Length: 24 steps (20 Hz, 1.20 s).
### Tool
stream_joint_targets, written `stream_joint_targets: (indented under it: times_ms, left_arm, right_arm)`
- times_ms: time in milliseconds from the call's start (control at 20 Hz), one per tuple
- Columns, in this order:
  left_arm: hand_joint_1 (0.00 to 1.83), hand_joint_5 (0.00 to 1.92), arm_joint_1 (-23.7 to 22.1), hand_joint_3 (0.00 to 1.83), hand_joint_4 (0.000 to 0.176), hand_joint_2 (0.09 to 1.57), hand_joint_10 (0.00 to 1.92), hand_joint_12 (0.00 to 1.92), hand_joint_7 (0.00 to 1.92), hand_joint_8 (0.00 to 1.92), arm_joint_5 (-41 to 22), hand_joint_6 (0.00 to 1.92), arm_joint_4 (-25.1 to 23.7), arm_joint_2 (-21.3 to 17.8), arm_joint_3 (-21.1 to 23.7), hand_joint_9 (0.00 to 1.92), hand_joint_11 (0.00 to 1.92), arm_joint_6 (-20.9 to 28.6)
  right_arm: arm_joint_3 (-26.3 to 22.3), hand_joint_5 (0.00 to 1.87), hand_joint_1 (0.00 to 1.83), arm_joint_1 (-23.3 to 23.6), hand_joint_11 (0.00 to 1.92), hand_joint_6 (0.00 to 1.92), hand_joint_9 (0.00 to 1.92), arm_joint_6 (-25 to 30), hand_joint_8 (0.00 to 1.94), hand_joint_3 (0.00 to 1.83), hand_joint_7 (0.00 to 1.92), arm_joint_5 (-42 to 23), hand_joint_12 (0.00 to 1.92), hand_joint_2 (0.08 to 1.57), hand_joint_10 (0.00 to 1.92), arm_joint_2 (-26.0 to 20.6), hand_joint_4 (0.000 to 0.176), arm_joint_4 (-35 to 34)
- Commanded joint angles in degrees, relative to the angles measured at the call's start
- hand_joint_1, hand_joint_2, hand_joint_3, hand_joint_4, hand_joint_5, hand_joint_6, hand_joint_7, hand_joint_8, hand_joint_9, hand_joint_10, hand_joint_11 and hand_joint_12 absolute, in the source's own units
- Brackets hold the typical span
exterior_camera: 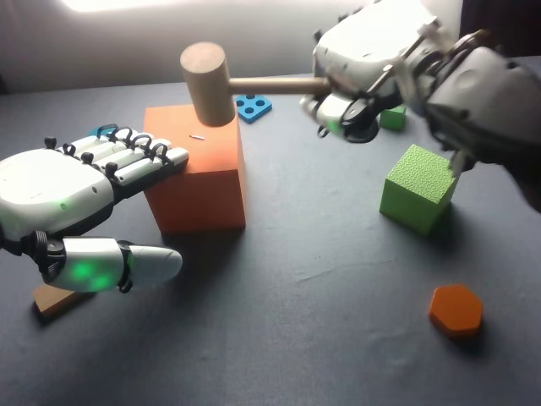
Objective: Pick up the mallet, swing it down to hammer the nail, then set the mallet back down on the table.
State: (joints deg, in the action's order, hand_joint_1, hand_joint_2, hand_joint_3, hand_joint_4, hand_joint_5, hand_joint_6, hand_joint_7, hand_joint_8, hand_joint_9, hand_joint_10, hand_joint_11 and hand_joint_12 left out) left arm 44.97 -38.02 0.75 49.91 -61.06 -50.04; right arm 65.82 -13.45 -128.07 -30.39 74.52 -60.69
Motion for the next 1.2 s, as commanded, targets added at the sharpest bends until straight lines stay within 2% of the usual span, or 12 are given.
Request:
stream_joint_targets:
  times_ms: [0,200,300,350,400,450,600,700,900,1150]
  left_arm:
    - [0.00,0.00,-0.5,0.00,0.000,1.16,0.00,0.00,0.00,0.00,-3.3,0.00,0.3,0.4,-0.3,0.00,0.00,0.1]
    - [0.00,0.00,-0.5,0.00,0.000,1.15,0.00,0.00,0.00,0.00,-3.3,0.00,0.3,0.4,-0.3,0.00,0.00,0.2]
    - [0.00,0.00,-0.5,0.00,0.000,1.16,0.00,0.00,0.00,0.00,-3.4,0.00,0.3,0.4,-0.4,0.00,0.00,0.3]
    - [0.00,0.00,-0.6,0.00,0.000,1.16,0.00,0.00,0.00,0.00,-3.5,0.00,0.3,0.4,-0.4,0.00,0.00,0.4]
    - [0.00,0.00,-0.7,0.00,0.000,1.16,0.00,0.00,0.00,0.00,-3.5,0.00,0.3,0.4,-0.4,0.00,0.00,0.4]
    - [0.00,0.00,-0.8,0.00,0.000,1.16,0.00,0.00,0.00,0.00,-3.5,0.00,0.3,0.4,-0.4,0.00,0.00,0.4]
    - [0.00,0.00,-1.2,0.00,0.000,1.16,0.00,0.00,0.00,0.00,-3.7,0.00,0.3,0.3,-0.4,0.00,0.00,0.7]
    - [0.00,0.00,-1.9,0.00,0.000,1.16,0.00,0.00,0.00,0.00,-3.7,0.00,0.3,0.1,-0.4,0.00,0.00,0.8]
    - [0.00,0.00,-3.8,0.00,0.000,1.16,0.00,0.00,0.00,0.00,-3.3,0.00,0.3,-0.6,-0.4,0.00,0.00,1.1]
    - [0.00,0.00,-6.5,0.00,0.000,1.16,0.00,0.00,0.00,0.00,-2.1,0.00,0.3,-2.6,0.4,0.00,0.00,1.1]
  right_arm:
    - [-1.2,1.07,0.22,0.6,1.39,1.92,1.37,1.0,1.94,0.05,1.30,-4.6,1.92,1.57,1.92,-1.4,0.000,4.2]
    - [-7.6,1.08,0.22,-1.2,1.34,1.92,1.35,6.3,1.94,0.04,1.29,-5.9,1.92,1.57,1.92,-8.3,0.000,13.1]
    - [-10.4,1.07,0.23,-3.3,1.36,1.92,1.36,13.7,1.94,0.03,1.29,-6.0,1.92,1.57,1.92,-12.0,0.000,22.2]
    - [-11.2,1.05,0.22,-4.4,1.33,1.92,1.34,18.9,1.94,0.03,1.27,-5.8,1.92,1.57,1.92,-13.7,0.000,27.6]
    - [-11.3,1.05,0.20,-5.6,1.35,1.92,1.34,26.5,1.94,0.05,1.28,-4.2,1.92,1.57,1.92,-15.0,0.000,34.7]
    - [-11.3,1.06,0.19,-6.1,1.36,1.92,1.35,30.6,1.94,0.05,1.28,-2.9,1.92,1.57,1.92,-15.7,0.000,38.9]
    - [-10.5,1.06,0.24,-7.0,1.36,1.92,1.34,38.7,1.94,0.02,1.28,0.8,1.92,1.57,1.92,-15.9,0.000,49.9]
    - [-10.0,1.06,0.23,-6.7,1.34,1.92,1.34,40.5,1.94,0.02,1.28,3.7,1.92,1.57,1.92,-15.2,0.000,53.5]
    - [-8.2,1.07,0.22,-6.8,1.37,1.92,1.35,41.1,1.94,0.02,1.28,5.9,1.92,1.57,1.92,-12.7,0.000,54.1]
    - [-5.6,1.08,0.26,-9.2,1.40,1.92,1.37,40.8,1.94,0.01,1.30,6.7,1.92,1.57,1.92,-8.1,0.000,56.0]
